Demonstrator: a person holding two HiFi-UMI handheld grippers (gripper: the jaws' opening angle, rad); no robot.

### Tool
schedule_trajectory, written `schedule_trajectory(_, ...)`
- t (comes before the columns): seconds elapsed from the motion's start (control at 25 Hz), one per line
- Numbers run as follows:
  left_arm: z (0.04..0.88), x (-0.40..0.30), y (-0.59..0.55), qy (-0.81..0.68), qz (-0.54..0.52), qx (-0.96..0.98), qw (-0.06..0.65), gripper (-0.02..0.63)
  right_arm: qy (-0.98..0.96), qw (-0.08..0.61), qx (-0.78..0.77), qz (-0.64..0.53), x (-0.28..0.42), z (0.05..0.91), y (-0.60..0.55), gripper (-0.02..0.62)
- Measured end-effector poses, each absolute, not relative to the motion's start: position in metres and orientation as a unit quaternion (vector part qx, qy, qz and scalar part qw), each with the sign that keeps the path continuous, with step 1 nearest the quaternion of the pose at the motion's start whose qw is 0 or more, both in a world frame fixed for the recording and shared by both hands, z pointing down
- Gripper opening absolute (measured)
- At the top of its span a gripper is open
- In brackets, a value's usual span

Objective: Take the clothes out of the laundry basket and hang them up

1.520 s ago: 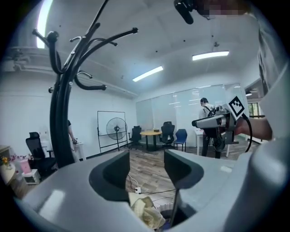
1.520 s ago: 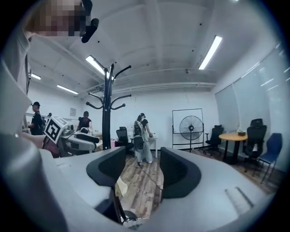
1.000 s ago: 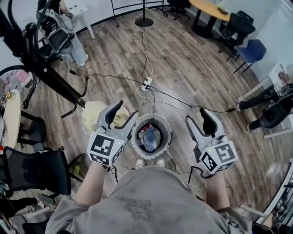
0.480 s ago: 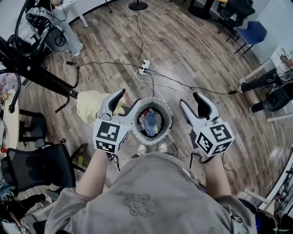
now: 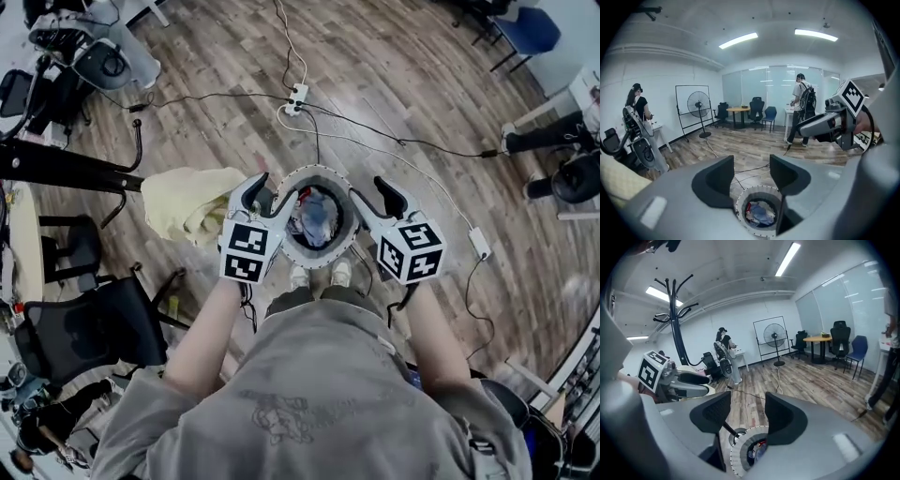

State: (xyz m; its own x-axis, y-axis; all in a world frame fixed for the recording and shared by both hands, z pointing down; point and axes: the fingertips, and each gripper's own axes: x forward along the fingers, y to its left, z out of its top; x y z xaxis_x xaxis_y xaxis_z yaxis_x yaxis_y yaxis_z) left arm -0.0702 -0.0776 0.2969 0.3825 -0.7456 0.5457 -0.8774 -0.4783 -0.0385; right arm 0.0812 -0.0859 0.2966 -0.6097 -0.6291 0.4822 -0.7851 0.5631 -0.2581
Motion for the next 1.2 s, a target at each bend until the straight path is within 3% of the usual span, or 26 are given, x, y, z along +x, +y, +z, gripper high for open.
schedule_trajectory(0.36, 0.404, -0.058, -0.082, -0.469, 0.314, 0.807, 0.175, 0.239, -0.813, 0.217, 0.436, 0.319, 0.091, 0.429, -0.080, 0.239)
schedule_trajectory(0.8, 0.593, -0.045, -0.081, -0.441, 0.353, 0.780, 0.271, 0.239, -0.781, 0.289, 0.412, 0.369, 0.080, 0.593, -0.082, 0.236)
schedule_trajectory(1.2, 0.755, -0.067, -0.058, -0.431, 0.385, 0.744, 0.334, 0.239, -0.782, 0.295, 0.403, 0.372, 0.070, 0.712, -0.106, 0.232)
